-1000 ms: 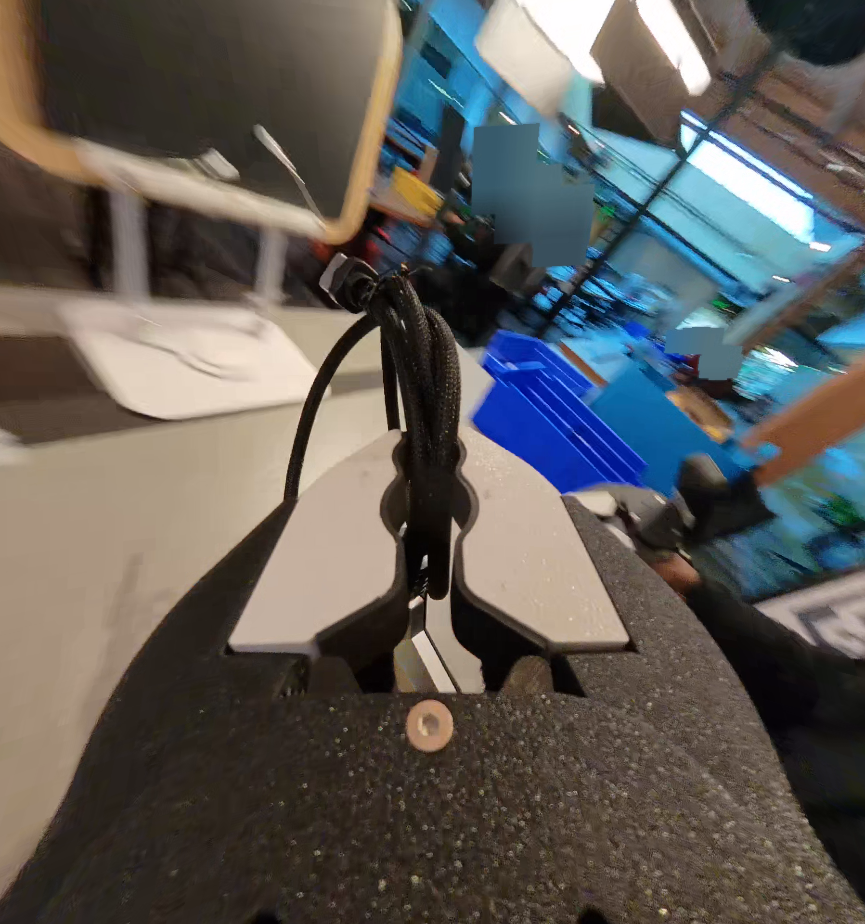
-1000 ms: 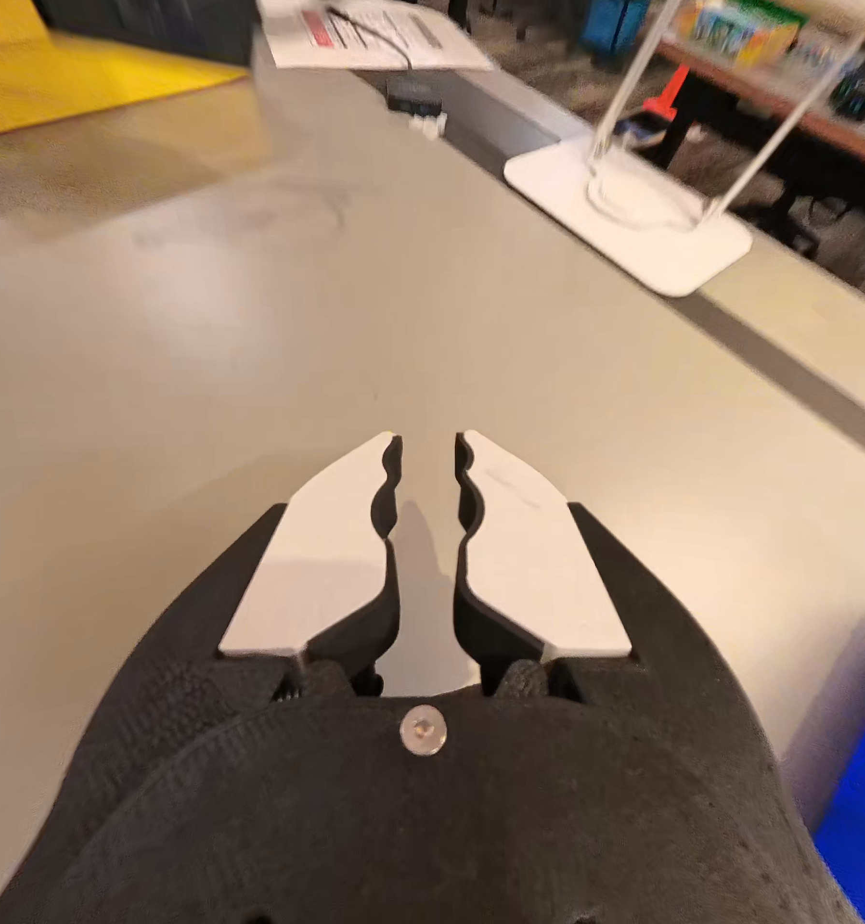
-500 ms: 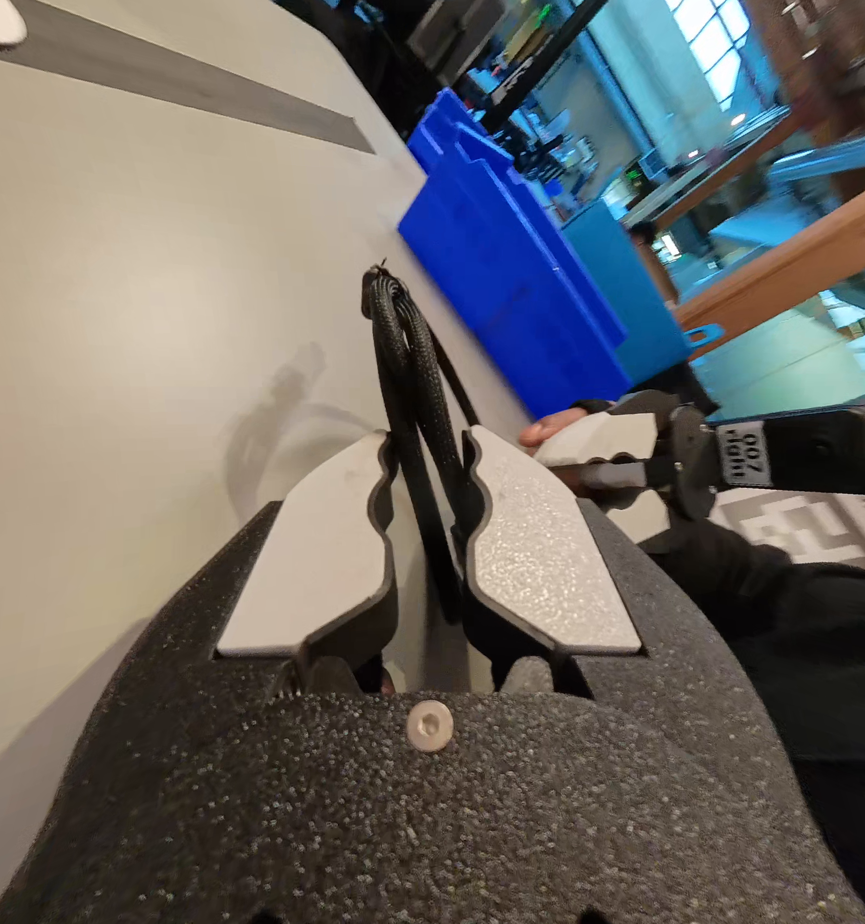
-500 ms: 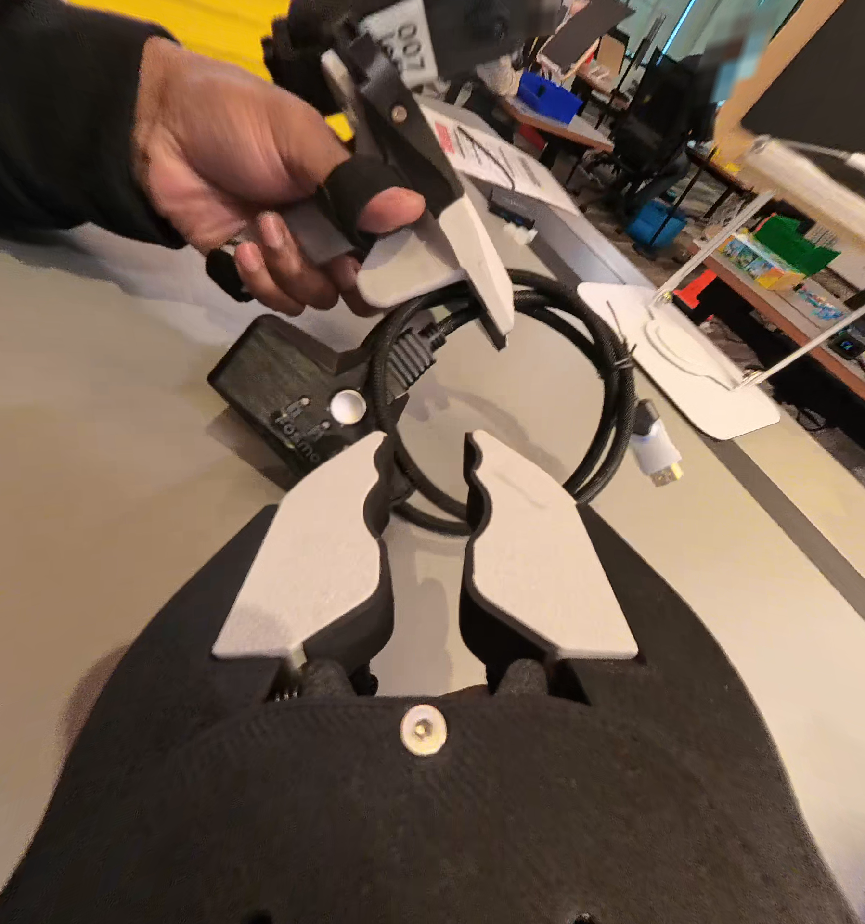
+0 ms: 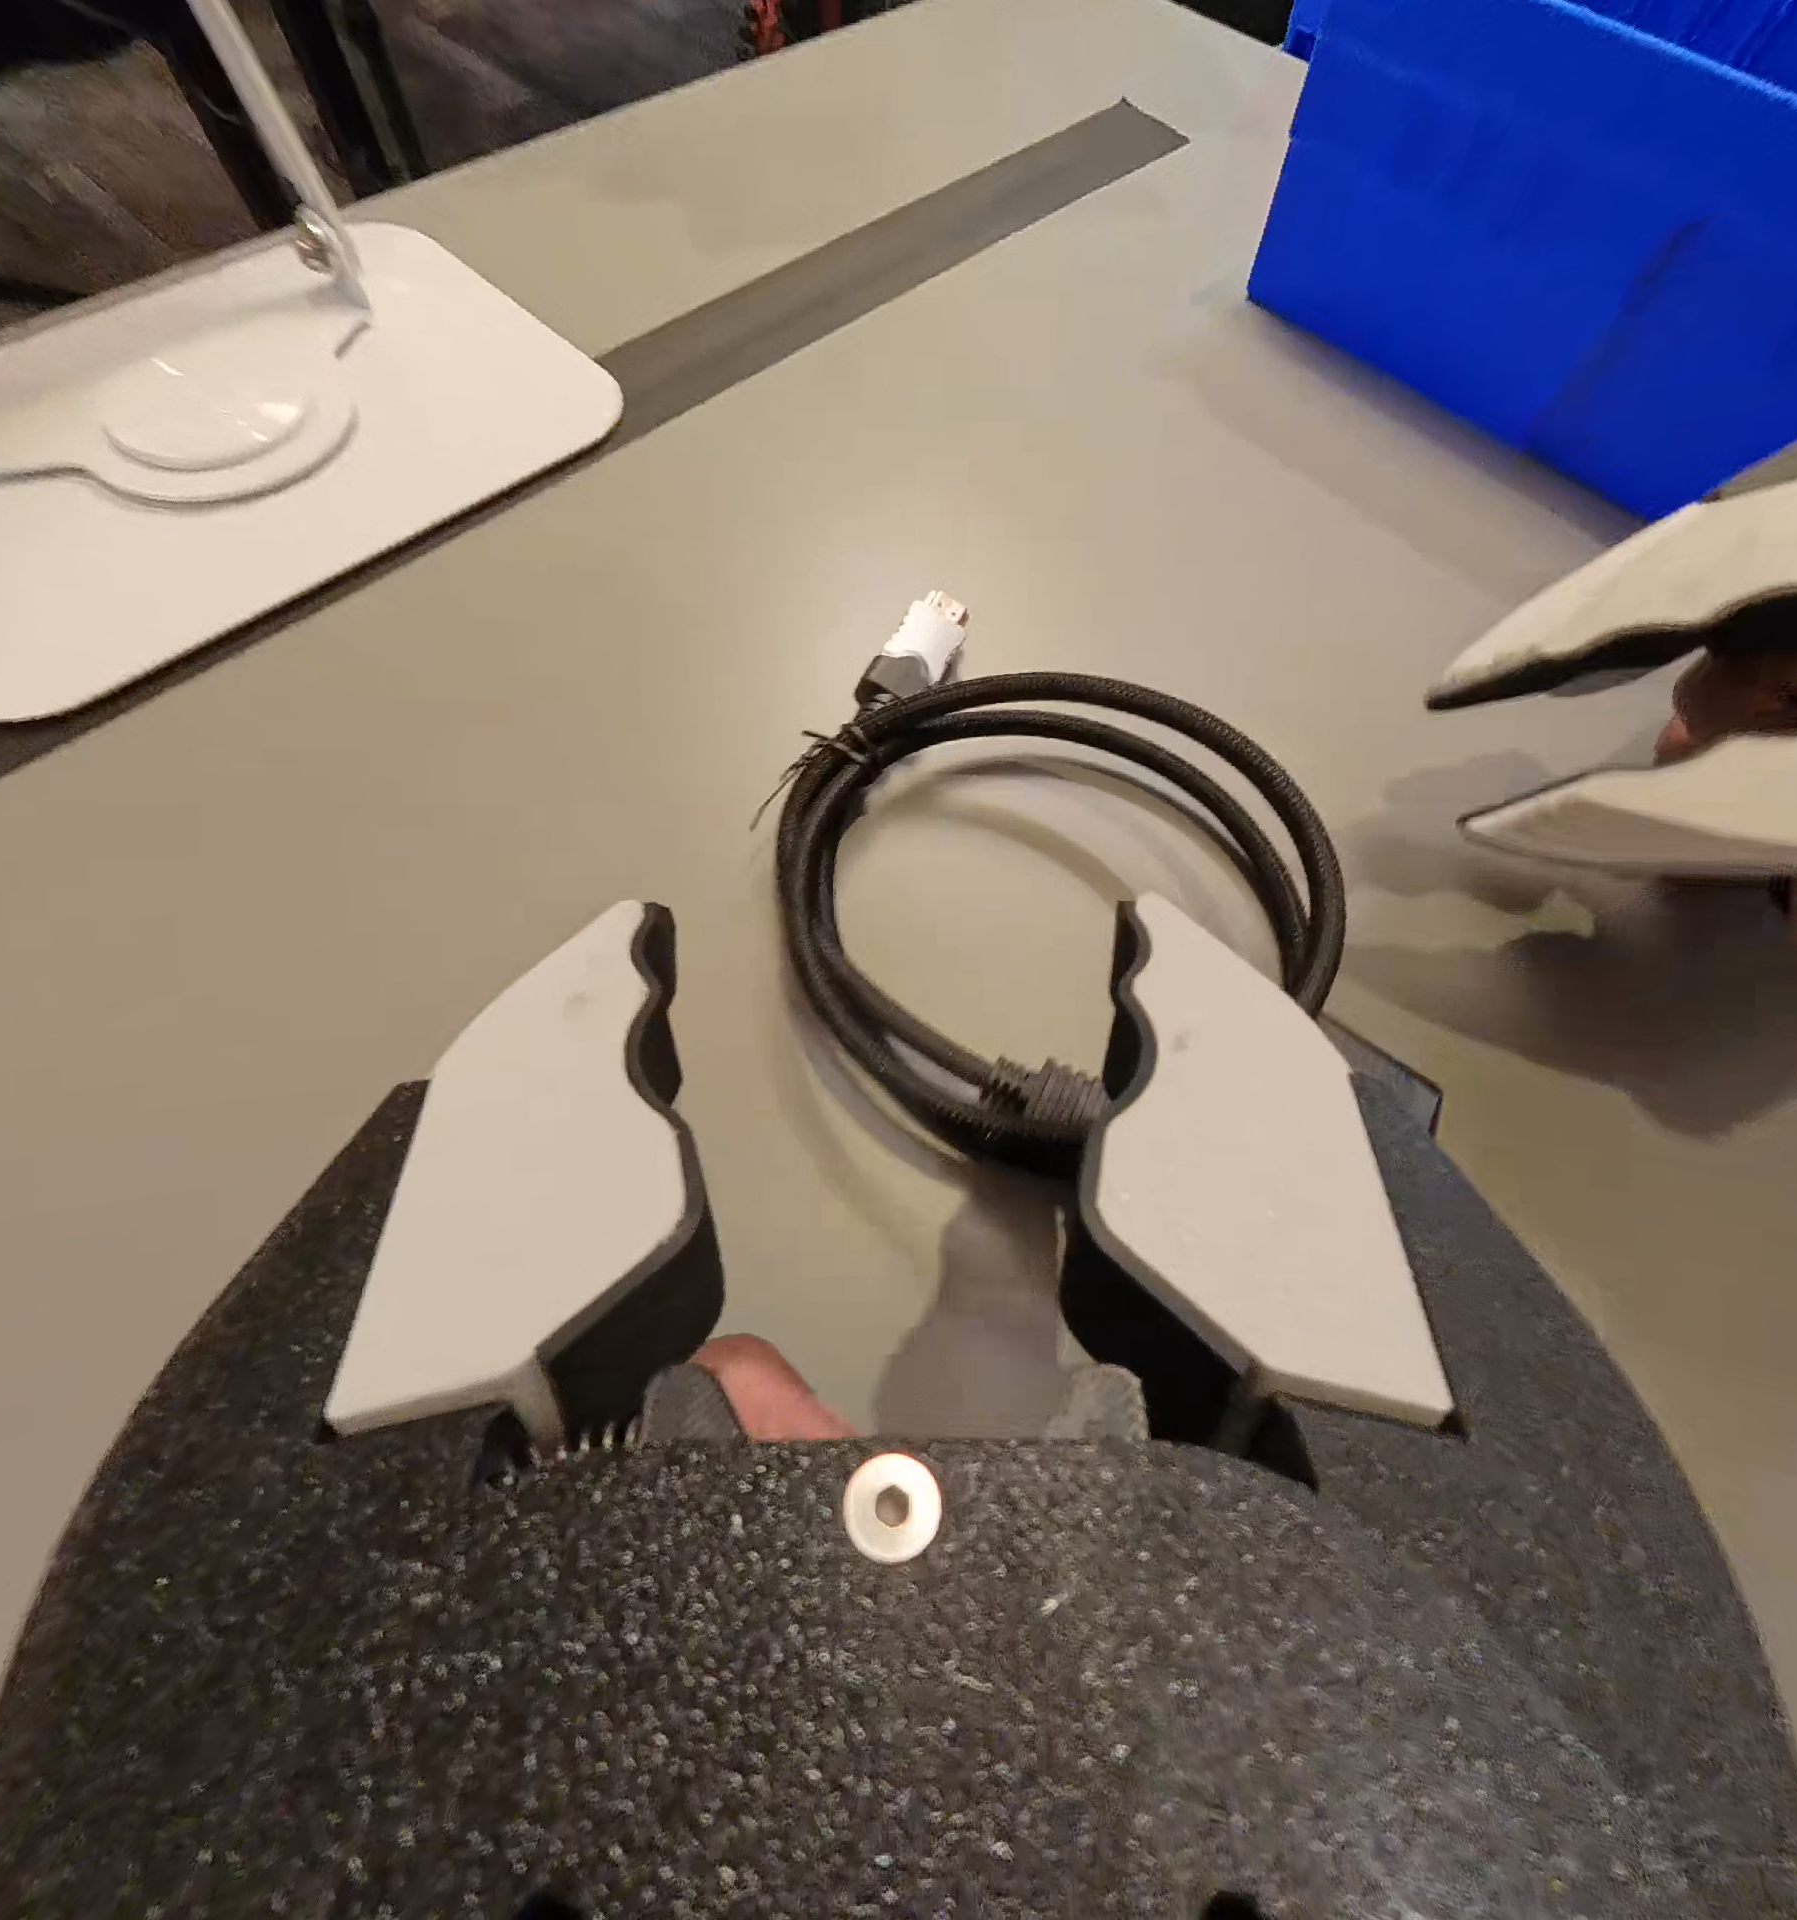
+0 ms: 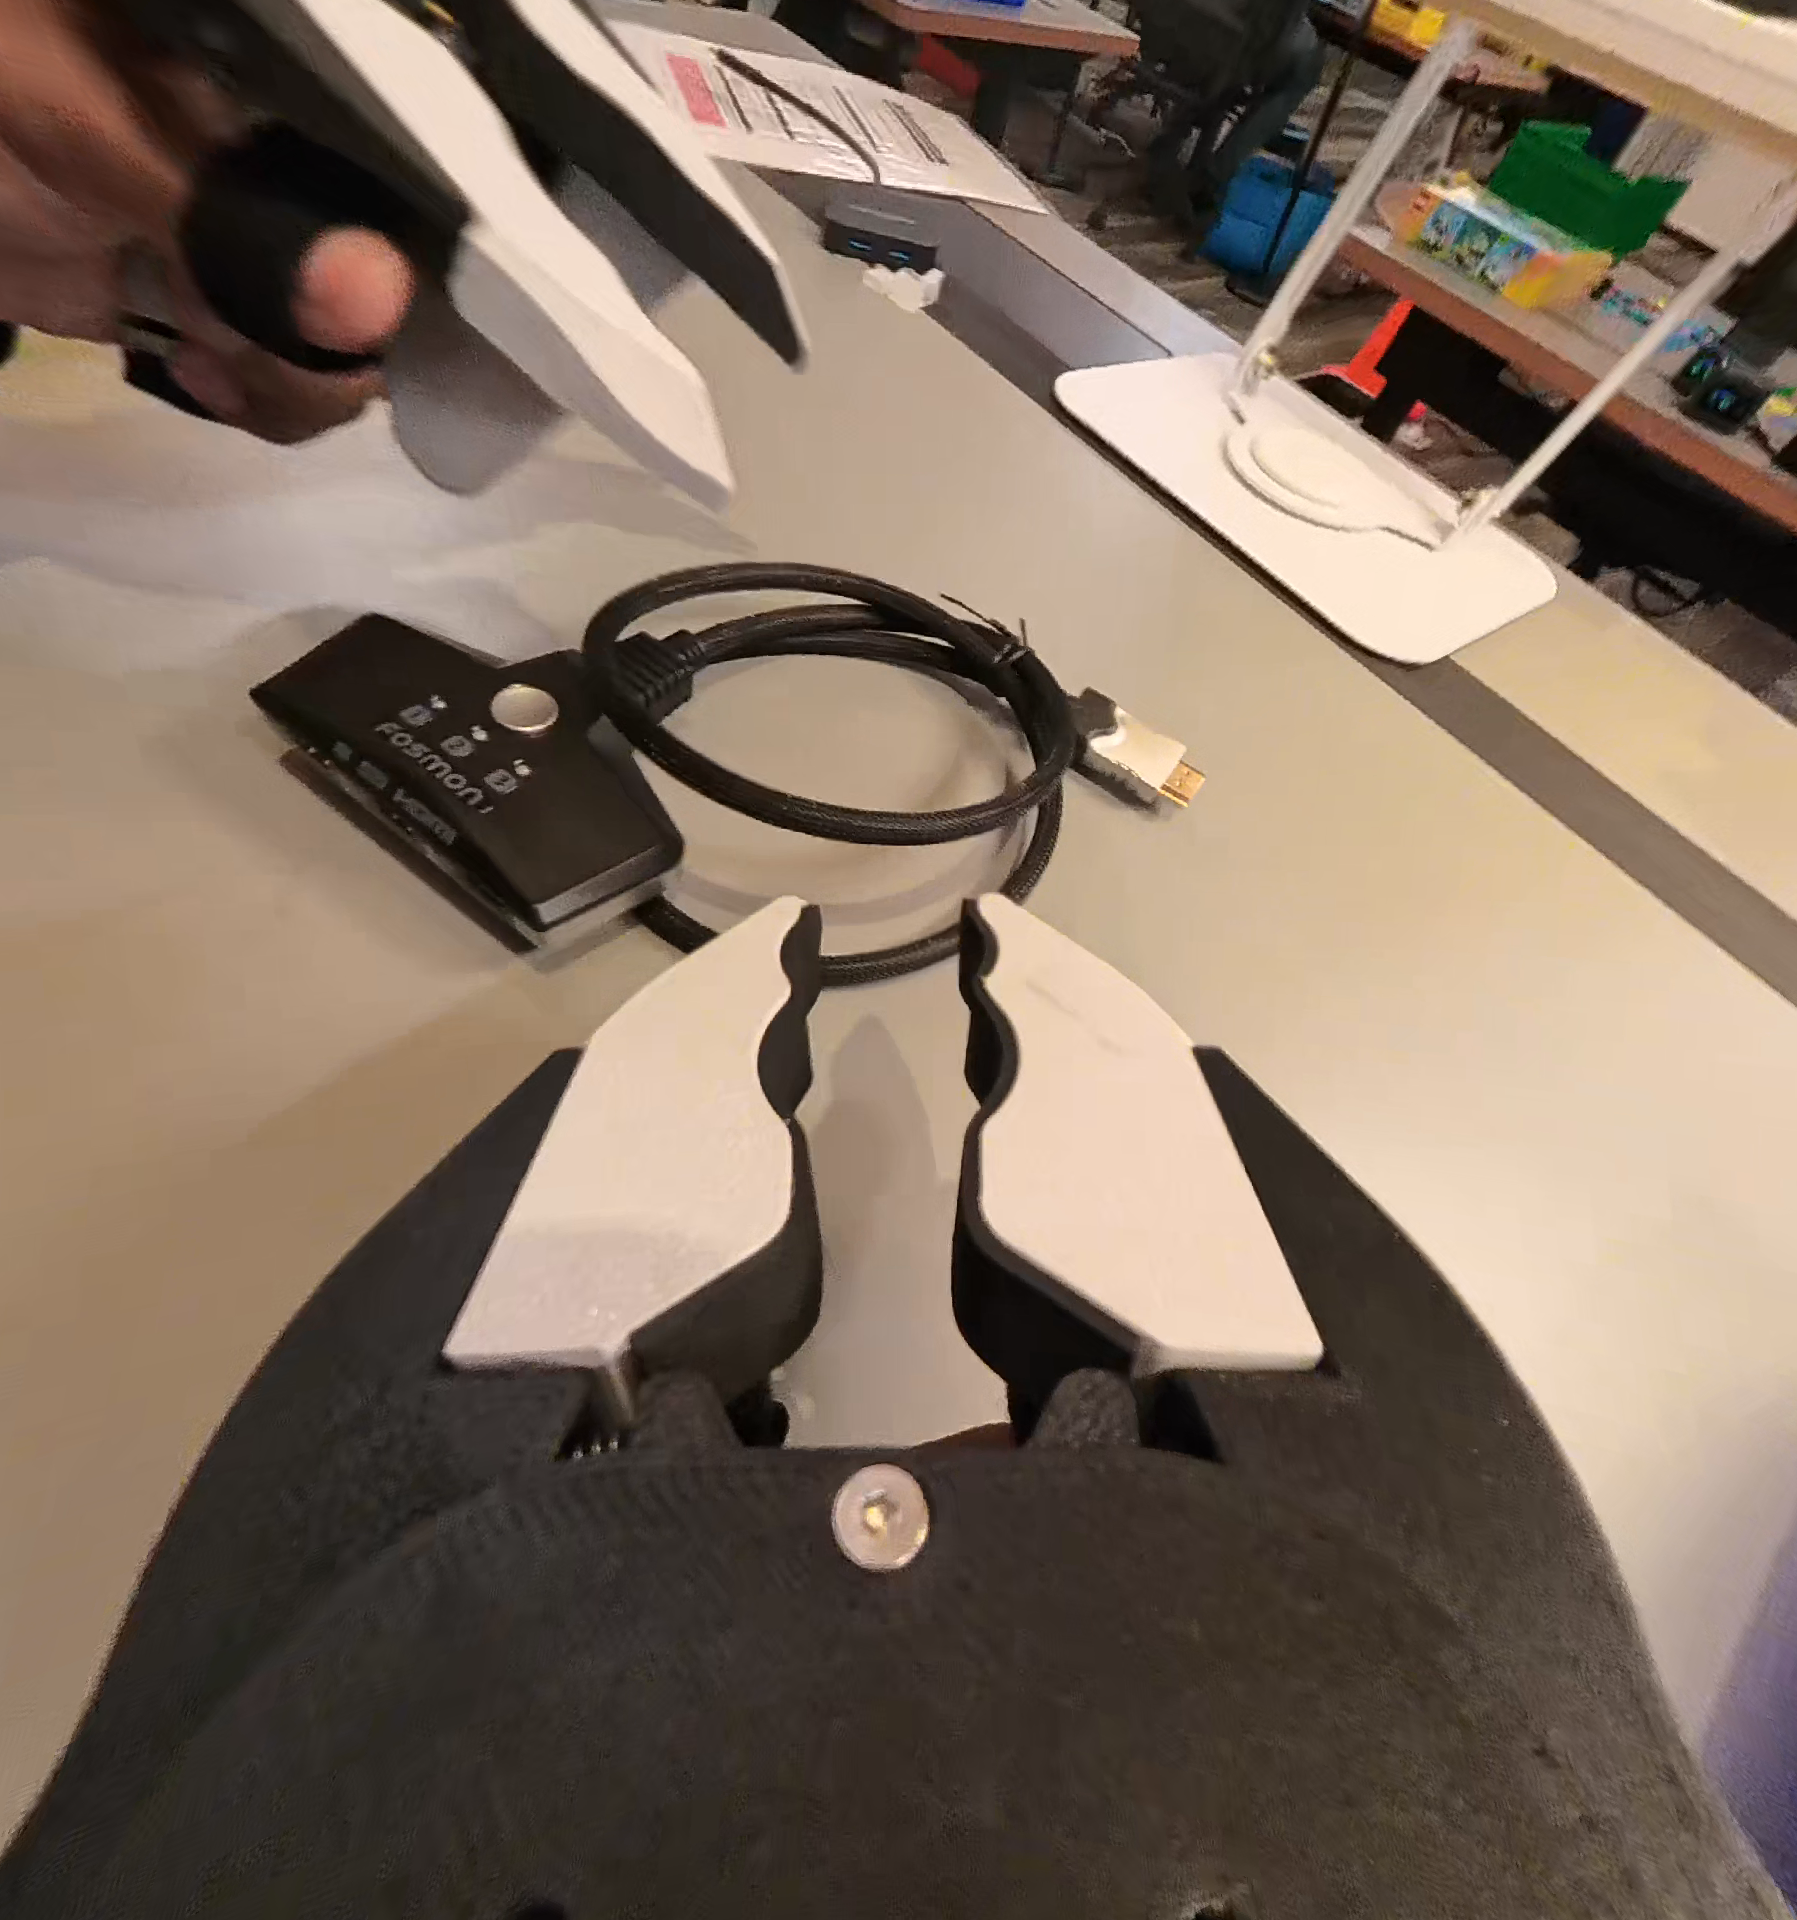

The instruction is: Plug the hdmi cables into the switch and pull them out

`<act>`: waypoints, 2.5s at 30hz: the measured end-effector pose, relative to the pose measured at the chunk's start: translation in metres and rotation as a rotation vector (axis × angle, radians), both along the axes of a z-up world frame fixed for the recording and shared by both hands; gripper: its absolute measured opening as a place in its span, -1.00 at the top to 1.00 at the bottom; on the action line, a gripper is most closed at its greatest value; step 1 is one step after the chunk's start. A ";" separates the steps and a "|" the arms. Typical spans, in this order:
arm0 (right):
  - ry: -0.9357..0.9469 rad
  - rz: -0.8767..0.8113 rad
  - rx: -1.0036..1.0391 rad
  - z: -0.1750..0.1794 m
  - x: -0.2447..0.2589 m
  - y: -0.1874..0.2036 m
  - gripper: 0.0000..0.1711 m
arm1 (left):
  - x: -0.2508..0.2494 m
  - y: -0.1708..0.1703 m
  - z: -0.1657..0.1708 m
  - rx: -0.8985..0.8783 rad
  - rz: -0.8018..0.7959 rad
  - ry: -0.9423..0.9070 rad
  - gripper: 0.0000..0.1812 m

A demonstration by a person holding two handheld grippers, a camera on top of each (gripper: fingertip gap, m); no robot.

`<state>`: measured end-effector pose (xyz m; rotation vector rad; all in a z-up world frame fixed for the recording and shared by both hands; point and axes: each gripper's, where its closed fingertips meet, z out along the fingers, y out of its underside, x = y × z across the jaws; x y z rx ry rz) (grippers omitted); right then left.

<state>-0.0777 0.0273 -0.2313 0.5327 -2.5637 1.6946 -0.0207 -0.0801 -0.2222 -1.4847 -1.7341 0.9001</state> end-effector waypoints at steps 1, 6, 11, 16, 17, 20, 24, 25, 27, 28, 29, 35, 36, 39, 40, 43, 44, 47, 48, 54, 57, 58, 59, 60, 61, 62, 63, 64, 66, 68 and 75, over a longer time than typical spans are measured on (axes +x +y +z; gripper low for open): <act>-0.017 -0.008 0.006 0.000 -0.003 0.001 0.70 | 0.010 -0.004 0.005 -0.021 0.010 0.012 0.14; -0.034 0.013 0.022 -0.001 -0.002 0.004 0.70 | 0.088 -0.022 0.015 -0.149 0.064 -0.041 0.31; 0.004 0.061 0.047 -0.007 0.006 0.008 0.70 | 0.198 -0.045 0.020 -0.195 0.281 -0.147 0.31; 0.011 0.077 0.056 -0.008 0.008 0.010 0.70 | 0.319 -0.090 0.069 -0.192 0.634 -0.097 0.34; 0.006 0.076 0.058 -0.008 0.008 0.010 0.70 | 0.346 -0.105 0.076 -0.221 0.722 -0.124 0.34; -0.004 0.062 0.061 -0.008 0.003 0.011 0.69 | 0.425 -0.148 0.080 -0.290 0.954 -0.255 0.39; -0.003 0.031 0.058 -0.008 -0.008 0.012 0.69 | 0.485 -0.185 0.034 -0.142 1.059 -0.483 0.40; -0.003 0.023 0.056 -0.007 -0.010 0.013 0.69 | 0.492 -0.191 0.025 -0.125 1.066 -0.514 0.43; -0.006 0.009 0.052 -0.007 -0.014 0.013 0.69 | 0.493 -0.199 0.011 -0.054 1.065 -0.510 0.44; -0.005 0.004 0.051 -0.007 -0.015 0.013 0.69 | 0.493 -0.202 0.007 -0.030 1.067 -0.498 0.45; -0.004 0.001 0.050 -0.007 -0.015 0.013 0.69 | 0.493 -0.206 0.004 -0.016 1.073 -0.485 0.48; 0.011 0.002 0.056 -0.008 -0.015 0.013 0.69 | 0.492 -0.222 0.010 -0.032 1.086 -0.395 0.78; 0.010 0.002 0.057 -0.008 -0.015 0.013 0.69 | 0.489 -0.224 0.016 -0.054 1.086 -0.371 0.80; 0.004 0.004 0.058 -0.008 -0.015 0.013 0.69 | 0.481 -0.224 0.043 -0.129 1.084 -0.308 0.84; 0.004 0.006 0.058 -0.008 -0.014 0.013 0.69 | 0.476 -0.223 0.054 -0.152 1.077 -0.286 0.85; 0.008 0.011 0.060 -0.009 -0.014 0.013 0.69 | 0.458 -0.220 0.089 -0.225 1.043 -0.231 0.90; 0.009 0.013 0.060 -0.009 -0.013 0.013 0.69 | 0.452 -0.219 0.101 -0.255 1.034 -0.218 0.91; 0.012 0.017 0.060 -0.009 -0.013 0.013 0.69 | 0.430 -0.215 0.142 -0.352 0.990 -0.165 0.93; 0.012 0.018 0.060 -0.009 -0.012 0.013 0.69 | 0.421 -0.212 0.156 -0.382 0.969 -0.145 0.93; 0.012 0.021 0.063 -0.009 -0.012 0.013 0.69 | 0.322 -0.156 0.221 -0.398 0.617 0.003 0.93; 0.019 0.024 0.062 -0.009 -0.011 0.014 0.69 | 0.257 -0.110 0.212 -0.266 0.350 0.019 0.93; 0.022 0.027 0.061 -0.009 -0.011 0.014 0.69 | 0.237 -0.092 0.201 -0.195 0.250 0.011 0.93; 0.025 0.032 0.060 -0.009 -0.010 0.014 0.69 | 0.219 -0.073 0.187 -0.118 0.148 -0.001 0.93; 0.029 0.038 0.059 -0.009 -0.009 0.014 0.69 | 0.202 -0.053 0.171 -0.038 0.049 -0.013 0.93; 0.033 0.047 0.058 -0.009 -0.008 0.015 0.68 | 0.189 -0.033 0.152 0.045 -0.054 -0.040 0.93; 0.039 0.056 0.058 -0.010 -0.006 0.015 0.68 | 0.178 -0.015 0.132 0.118 -0.146 -0.072 0.93; 0.045 0.067 0.058 -0.010 -0.004 0.016 0.68 | 0.170 0.000 0.112 0.181 -0.219 -0.108 0.93; 0.050 0.077 0.059 -0.010 -0.003 0.017 0.68 | 0.162 0.011 0.093 0.233 -0.269 -0.136 0.93; 0.063 0.098 0.065 -0.012 0.001 0.018 0.67 | 0.150 0.027 0.058 0.313 -0.330 -0.192 0.93; 0.080 0.123 0.082 -0.015 0.005 0.018 0.67 | 0.141 0.034 0.029 0.342 -0.358 -0.238 0.93; 0.017 0.174 0.150 -0.020 0.029 0.011 0.58 | 0.113 0.028 -0.018 0.364 -0.379 -0.223 0.91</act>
